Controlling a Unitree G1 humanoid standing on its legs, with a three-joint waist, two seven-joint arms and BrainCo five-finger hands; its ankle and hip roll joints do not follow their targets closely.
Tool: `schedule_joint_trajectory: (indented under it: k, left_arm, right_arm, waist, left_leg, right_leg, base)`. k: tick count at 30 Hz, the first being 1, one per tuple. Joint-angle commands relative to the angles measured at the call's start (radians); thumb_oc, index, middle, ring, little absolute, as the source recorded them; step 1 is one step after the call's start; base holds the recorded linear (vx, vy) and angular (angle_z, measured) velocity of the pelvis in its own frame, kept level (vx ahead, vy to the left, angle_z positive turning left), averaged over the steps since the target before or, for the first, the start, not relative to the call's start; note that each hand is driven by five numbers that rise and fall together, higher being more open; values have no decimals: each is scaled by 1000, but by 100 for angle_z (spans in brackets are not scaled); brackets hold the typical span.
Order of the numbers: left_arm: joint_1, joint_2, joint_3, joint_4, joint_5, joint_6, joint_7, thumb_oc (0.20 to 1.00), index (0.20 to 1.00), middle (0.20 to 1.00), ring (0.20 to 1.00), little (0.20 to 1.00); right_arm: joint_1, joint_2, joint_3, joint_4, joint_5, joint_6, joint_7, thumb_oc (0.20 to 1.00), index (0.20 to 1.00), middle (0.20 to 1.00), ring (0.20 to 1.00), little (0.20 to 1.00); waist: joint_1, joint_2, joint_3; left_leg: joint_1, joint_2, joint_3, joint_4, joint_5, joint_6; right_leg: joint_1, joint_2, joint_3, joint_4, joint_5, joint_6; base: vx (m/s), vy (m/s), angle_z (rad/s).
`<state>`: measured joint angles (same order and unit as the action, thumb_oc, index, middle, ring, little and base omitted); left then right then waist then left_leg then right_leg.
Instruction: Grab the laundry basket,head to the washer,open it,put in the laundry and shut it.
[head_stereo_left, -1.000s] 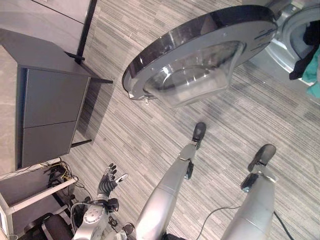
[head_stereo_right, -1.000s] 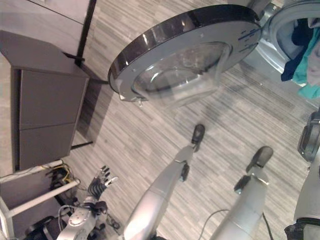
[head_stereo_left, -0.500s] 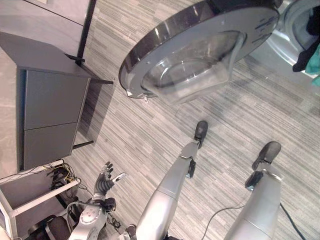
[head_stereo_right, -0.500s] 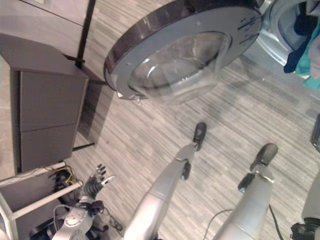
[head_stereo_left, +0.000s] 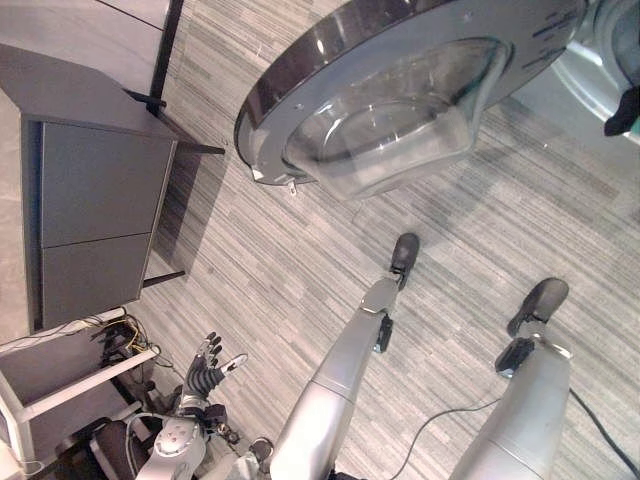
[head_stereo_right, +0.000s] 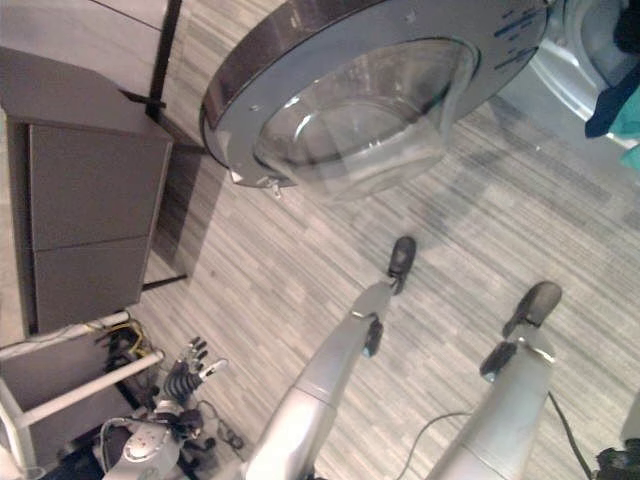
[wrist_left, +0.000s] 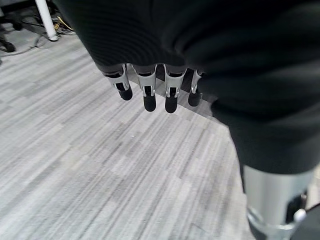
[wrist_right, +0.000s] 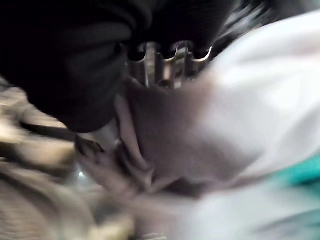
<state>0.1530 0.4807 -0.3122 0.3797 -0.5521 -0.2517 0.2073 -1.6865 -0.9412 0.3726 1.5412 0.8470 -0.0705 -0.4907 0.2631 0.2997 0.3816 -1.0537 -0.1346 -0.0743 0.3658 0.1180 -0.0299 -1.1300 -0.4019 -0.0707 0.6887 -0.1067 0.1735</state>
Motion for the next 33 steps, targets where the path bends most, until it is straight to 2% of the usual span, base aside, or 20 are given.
schedule_joint_trajectory:
  k: [1,2,3,5,7,10,14,15,16,19,23,25,31,32,33]
  left_arm:
    - [18,28,62,50,-50,-11,-8,1000,1000,1000,1000,1000]
    - [17,16,66,50,-60,-9,-5,1000,1000,1000,1000,1000]
    - [14,-10,76,64,-77,-6,7,1000,1000,1000,1000,1000]
    - [16,-31,91,84,-76,-11,10,1000,1000,1000,1000,1000]
    - [29,-33,100,76,-63,-20,6,1000,1000,1000,1000,1000]
    - [33,-35,105,87,-53,-22,-7,1000,1000,1000,1000,1000]
    - [26,-45,111,92,-52,-24,-8,1000,1000,1000,1000,1000]
    - [27,-52,113,89,-49,-23,-10,1000,1000,1000,1000,1000]
    - [28,-50,112,89,-49,-23,-10,1000,1000,1000,1000,1000]
    - [13,-65,111,102,-52,-18,-16,1000,1000,1000,1000,1000]
    - [18,-67,115,95,-50,-20,-16,1000,1000,1000,1000,1000]
    - [20,-65,110,98,-45,-18,-18,1000,1000,1000,1000,1000]
    - [4,-57,97,114,-39,-16,-17,1000,1000,1000,1000,1000]
    - [0,-46,91,111,-47,-19,-10,1000,1000,1000,1000,1000]
    - [-2,-42,86,107,-50,-21,-8,1000,1000,1000,1000,1000]
  right_arm:
    - [4,-69,95,-114,-73,24,91,1000,1000,1000,1000,1000]
    - [33,-48,66,-151,-44,-6,82,1000,1000,1000,1000,1000]
    - [139,1,-23,-314,12,-105,57,1000,1000,1000,1000,1000]
    - [321,25,-91,-667,-90,-203,13,1000,1000,1000,1000,1000]
    - [432,43,-132,-844,-137,-249,13,1000,1000,1000,1000,1000]
    - [593,96,-195,-1019,-185,-293,28,1000,1000,1000,1000,1000]
    - [779,196,-240,-1141,-242,-280,72,1000,1000,1000,1000,1000]
    - [879,254,-249,-1154,-259,-265,101,1000,1000,1000,1000,1000]
    - [884,255,-252,-1158,-260,-264,100,1000,1000,1000,1000,1000]
    - [1027,374,-273,-1103,-251,-245,141,1000,1000,1000,1000,1000]
    - [1095,430,-279,-1041,-262,-218,153,1000,1000,1000,1000,1000]
    - [1123,479,-294,-939,-235,-209,166,1000,1000,1000,1000,1000]
    - [1068,506,-343,-741,-138,-209,174,1000,1000,1000,1000,1000]
    - [932,472,-401,-550,-53,-207,145,1000,1000,1000,1000,1000]
    - [878,450,-416,-487,-22,-205,137,1000,1000,1000,1000,1000]
  waist:
    - [44,34,0]
    - [38,32,8]
    - [20,25,27]
    - [-3,4,50]
    - [-17,-7,67]
    - [-37,-25,93]
    - [-62,-47,118]
    - [-76,-55,130]
    - [-75,-56,129]
    - [-91,-68,138]
    - [-97,-74,138]
    - [-101,-76,138]
    - [-97,-69,138]
    - [-83,-50,137]
    - [-75,-41,135]
  left_leg:
    - [32,32,2,-21,-161,-52]
    - [35,37,5,-26,-159,-52]
    - [48,46,7,-33,-157,-52]
    - [64,56,6,-40,-153,-52]
    - [77,63,4,-41,-152,-52]
    - [93,74,6,-48,-143,-57]
    - [117,86,3,-77,-124,-63]
    - [126,91,1,-89,-115,-65]
    - [127,91,1,-90,-115,-65]
    - [130,96,-1,-104,-102,-69]
    - [128,99,-6,-113,-94,-73]
    - [125,103,-8,-118,-90,-77]
    - [116,102,-9,-116,-92,-78]
    - [109,99,-8,-111,-96,-80]
    - [107,97,-7,-110,-97,-81]
  right_leg:
    - [148,53,1,26,-158,11]
    - [151,58,0,19,-155,9]
    - [160,68,1,14,-151,6]
    - [182,82,-4,2,-145,1]
    - [194,90,-7,-2,-141,-3]
    - [215,100,-13,-24,-136,-9]
    - [244,116,-24,-61,-125,-15]
    - [254,124,-26,-74,-120,-18]
    - [256,124,-26,-75,-120,-18]
    - [266,132,-33,-94,-114,-24]
    - [263,134,-37,-99,-114,-28]
    - [260,135,-40,-100,-117,-31]
    - [249,136,-39,-89,-125,-31]
    - [241,132,-38,-78,-134,-30]
    - [238,130,-37,-75,-138,-30]
  base:
    - [-23,-21,-9]
    - [-30,-25,-16]
    - [-43,-32,-15]
    - [-57,-60,-14]
    - [-48,-58,-13]
    - [-52,-32,0]
    - [-54,-27,-9]
    - [-45,-19,-10]
    - [-40,-19,-5]
    - [-41,-24,-2]
    - [-22,-27,-7]
    - [-14,-34,-3]
    - [-3,-6,3]
    - [-1,-2,10]
    - [-1,-2,10]
